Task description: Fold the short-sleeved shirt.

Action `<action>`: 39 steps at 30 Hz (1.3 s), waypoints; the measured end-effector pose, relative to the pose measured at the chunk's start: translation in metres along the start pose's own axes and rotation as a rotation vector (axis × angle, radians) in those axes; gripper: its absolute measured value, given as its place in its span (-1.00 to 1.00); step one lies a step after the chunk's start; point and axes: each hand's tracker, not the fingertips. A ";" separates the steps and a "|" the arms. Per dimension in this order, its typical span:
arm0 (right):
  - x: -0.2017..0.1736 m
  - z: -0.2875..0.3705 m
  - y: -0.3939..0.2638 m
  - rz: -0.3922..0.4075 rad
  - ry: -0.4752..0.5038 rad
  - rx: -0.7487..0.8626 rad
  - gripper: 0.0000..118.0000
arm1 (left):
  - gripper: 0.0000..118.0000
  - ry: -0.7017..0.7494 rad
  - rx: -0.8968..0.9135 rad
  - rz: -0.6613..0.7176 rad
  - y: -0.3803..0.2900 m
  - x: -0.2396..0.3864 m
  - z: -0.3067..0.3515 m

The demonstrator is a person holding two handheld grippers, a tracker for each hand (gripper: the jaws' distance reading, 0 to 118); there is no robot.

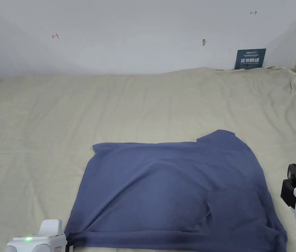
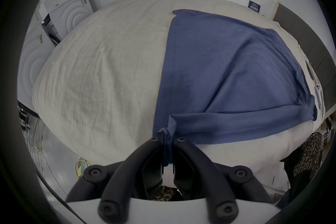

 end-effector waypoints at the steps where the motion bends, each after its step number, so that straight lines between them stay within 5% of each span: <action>1: 0.002 -0.001 -0.003 -0.001 0.000 -0.012 -1.00 | -0.93 -0.003 0.008 -0.002 0.000 0.001 0.002; 5: 0.012 -0.011 -0.021 -0.042 0.023 -0.123 -0.90 | -0.97 -0.020 0.037 0.007 0.004 -0.001 0.008; 9: 0.021 -0.026 -0.052 -0.101 0.053 -0.291 0.12 | -0.97 -0.025 0.063 -0.002 0.007 -0.002 0.019; 12: 0.026 -0.038 -0.082 -0.129 0.049 -0.412 0.29 | -0.97 -0.028 0.076 -0.007 0.009 -0.002 0.025; 22: 0.029 -0.066 -0.163 -0.133 0.045 -0.628 0.17 | -0.97 -0.040 0.105 0.010 0.014 -0.002 0.031; 28: 0.007 -0.052 -0.155 -0.128 0.063 -0.619 -0.89 | -0.97 -0.047 0.103 0.030 0.016 -0.002 0.030; 39: 0.021 -0.035 -0.117 -0.128 0.081 -0.539 -0.96 | -0.97 -0.082 0.157 0.144 0.026 -0.017 0.031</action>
